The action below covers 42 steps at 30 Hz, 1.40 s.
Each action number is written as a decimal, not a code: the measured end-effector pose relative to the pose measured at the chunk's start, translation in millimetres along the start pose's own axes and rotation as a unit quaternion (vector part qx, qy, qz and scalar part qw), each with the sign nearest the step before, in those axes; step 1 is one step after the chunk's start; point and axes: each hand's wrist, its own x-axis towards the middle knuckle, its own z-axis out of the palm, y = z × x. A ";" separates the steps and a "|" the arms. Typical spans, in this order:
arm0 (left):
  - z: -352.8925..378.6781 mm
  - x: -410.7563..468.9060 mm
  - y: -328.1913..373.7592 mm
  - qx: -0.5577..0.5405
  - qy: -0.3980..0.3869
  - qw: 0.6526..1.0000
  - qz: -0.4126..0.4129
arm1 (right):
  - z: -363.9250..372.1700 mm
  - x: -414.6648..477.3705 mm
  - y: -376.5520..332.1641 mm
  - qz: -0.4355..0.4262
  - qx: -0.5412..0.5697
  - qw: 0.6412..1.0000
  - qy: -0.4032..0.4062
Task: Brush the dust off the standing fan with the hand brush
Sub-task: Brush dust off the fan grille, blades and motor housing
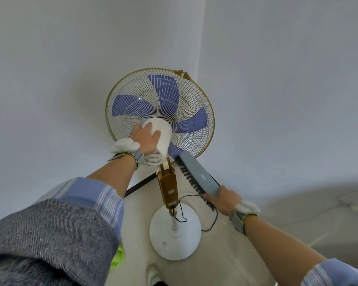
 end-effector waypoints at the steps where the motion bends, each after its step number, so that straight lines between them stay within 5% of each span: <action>1: 0.8 1.0 2.5 -0.001 0.000 1.000 0.004 | -0.6 2.4 0.6 -0.020 -0.028 0.999 0.031; 5: 0.5 1.7 5.1 0.002 0.009 1.000 0.006 | -5.5 18.5 5.6 -0.024 -0.086 0.993 0.078; 18: 2.7 -2.7 -1.1 0.020 0.002 1.000 -0.006 | -7.5 34.8 17.1 0.061 -0.124 0.984 -0.113; 22: 1.3 -4.0 -4.2 0.017 0.005 1.000 -0.008 | 2.0 19.1 39.5 0.117 0.049 0.976 -0.176; 25: 2.3 -4.0 -1.6 0.020 -0.004 1.000 -0.003 | 6.6 21.4 28.7 0.164 0.401 0.884 -0.176; 30: 5.3 -2.8 1.9 0.038 -0.006 0.999 0.005 | -4.0 13.0 -17.6 0.127 0.554 0.750 -0.339; 34: 3.2 -5.6 -2.7 0.036 0.003 0.999 -0.003 | 4.3 4.9 -18.5 0.138 0.439 0.789 -0.407; 37: 0.2 -9.5 -4.3 0.017 0.012 1.000 -0.015 | 9.5 2.7 -13.5 0.167 0.454 0.805 -0.343; 40: 2.5 -8.3 -7.0 0.009 0.016 1.000 -0.008 | 9.7 10.1 -19.5 0.177 0.594 0.729 -0.289; 42: 4.1 -7.8 -6.2 0.009 0.015 1.000 -0.011 | 5.8 9.2 -30.2 0.172 0.619 0.681 -0.352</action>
